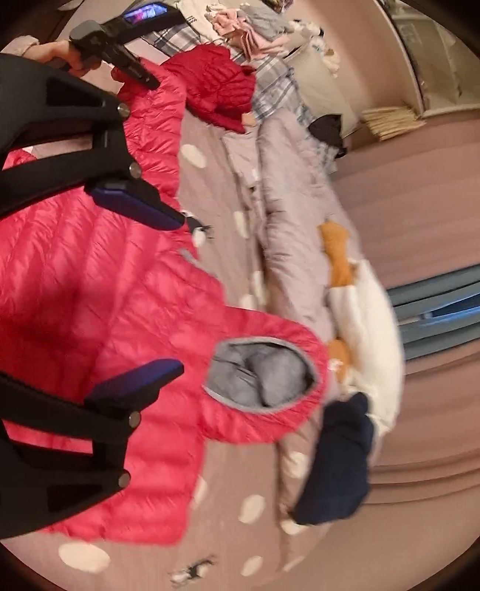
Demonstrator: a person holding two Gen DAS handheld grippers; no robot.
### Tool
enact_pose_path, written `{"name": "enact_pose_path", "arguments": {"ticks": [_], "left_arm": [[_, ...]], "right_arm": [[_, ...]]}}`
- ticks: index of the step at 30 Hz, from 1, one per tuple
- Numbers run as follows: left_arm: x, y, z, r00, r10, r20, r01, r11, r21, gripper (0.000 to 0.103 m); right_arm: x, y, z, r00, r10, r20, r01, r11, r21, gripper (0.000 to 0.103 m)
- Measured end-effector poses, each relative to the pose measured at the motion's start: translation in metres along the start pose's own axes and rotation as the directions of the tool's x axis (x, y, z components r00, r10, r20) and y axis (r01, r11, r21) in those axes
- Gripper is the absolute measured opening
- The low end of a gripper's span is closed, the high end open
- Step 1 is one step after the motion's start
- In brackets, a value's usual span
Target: Fold large clothes
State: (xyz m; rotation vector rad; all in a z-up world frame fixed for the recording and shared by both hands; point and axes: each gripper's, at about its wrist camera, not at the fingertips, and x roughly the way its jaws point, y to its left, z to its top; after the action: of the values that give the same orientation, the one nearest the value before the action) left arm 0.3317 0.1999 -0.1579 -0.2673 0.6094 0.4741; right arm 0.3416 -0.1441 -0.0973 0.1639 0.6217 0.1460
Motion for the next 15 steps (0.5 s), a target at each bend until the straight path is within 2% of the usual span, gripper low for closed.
{"name": "enact_pose_path", "arguments": {"ticks": [2,4,5,7,8,9,11,12,15], "left_arm": [[-0.001,-0.003,0.000,1.000,-0.012,0.000,0.012,1.000,0.005,0.015],[-0.002,-0.004,-0.002,1.000,-0.011,0.002,0.011,1.000,0.004,0.015],[-0.003,-0.004,-0.004,1.000,-0.007,0.006,0.006,1.000,0.008,0.015],[-0.003,-0.007,-0.006,1.000,0.007,0.010,-0.008,0.999,0.034,0.015],[-0.003,-0.009,-0.007,1.000,0.017,0.013,-0.018,0.999,0.045,0.015],[-0.003,-0.010,-0.007,1.000,0.022,0.015,-0.023,0.999,0.048,0.015],[-0.003,-0.012,-0.007,1.000,0.025,0.018,-0.026,0.999,0.044,0.015],[-0.004,-0.014,-0.007,1.000,0.024,0.018,-0.024,0.999,0.040,0.015],[-0.007,-0.020,-0.006,1.000,0.011,0.021,-0.011,0.999,0.033,0.015]], "right_arm": [[-0.003,-0.017,0.006,0.994,-0.104,0.034,0.105,0.994,-0.029,0.082],[0.020,-0.046,0.010,0.973,-0.229,0.032,0.231,0.972,-0.054,0.085],[0.037,-0.063,0.007,0.966,-0.260,-0.009,0.259,0.965,-0.039,0.084],[0.072,-0.095,-0.009,0.945,-0.300,-0.131,0.304,0.952,0.012,0.074],[0.086,-0.107,-0.021,0.931,-0.308,-0.196,0.320,0.947,0.033,0.064],[0.099,-0.121,-0.042,0.918,-0.299,-0.259,0.329,0.941,0.079,0.060],[0.102,-0.126,-0.066,0.924,-0.290,-0.250,0.319,0.944,0.085,0.061],[0.100,-0.119,-0.078,0.924,-0.301,-0.235,0.318,0.947,0.037,0.061],[0.094,-0.102,-0.093,0.920,-0.294,-0.258,0.288,0.956,-0.059,0.062]]}}
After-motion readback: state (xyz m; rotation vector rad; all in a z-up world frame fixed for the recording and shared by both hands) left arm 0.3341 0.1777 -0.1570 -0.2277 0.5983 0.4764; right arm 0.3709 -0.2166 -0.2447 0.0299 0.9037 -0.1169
